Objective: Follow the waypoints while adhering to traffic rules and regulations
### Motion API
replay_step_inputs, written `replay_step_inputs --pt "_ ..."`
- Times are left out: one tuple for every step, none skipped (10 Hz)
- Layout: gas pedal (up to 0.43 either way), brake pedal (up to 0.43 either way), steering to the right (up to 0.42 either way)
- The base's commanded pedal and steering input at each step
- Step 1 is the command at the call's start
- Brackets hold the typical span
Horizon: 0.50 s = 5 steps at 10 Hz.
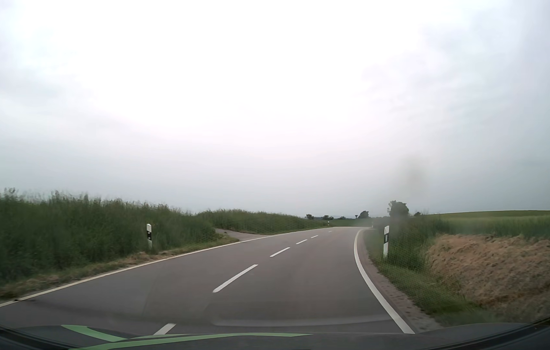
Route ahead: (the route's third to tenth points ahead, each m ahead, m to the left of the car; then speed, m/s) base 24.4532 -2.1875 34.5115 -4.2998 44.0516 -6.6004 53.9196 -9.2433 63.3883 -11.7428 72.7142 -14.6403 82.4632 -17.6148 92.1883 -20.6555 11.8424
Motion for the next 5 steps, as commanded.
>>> replay_step_inputs --pt "0.339 0.0 0.057" --pt "0.339 0.0 0.06" --pt "0.339 0.0 0.061" --pt "0.339 0.0 0.061" --pt "0.339 0.0 0.06"
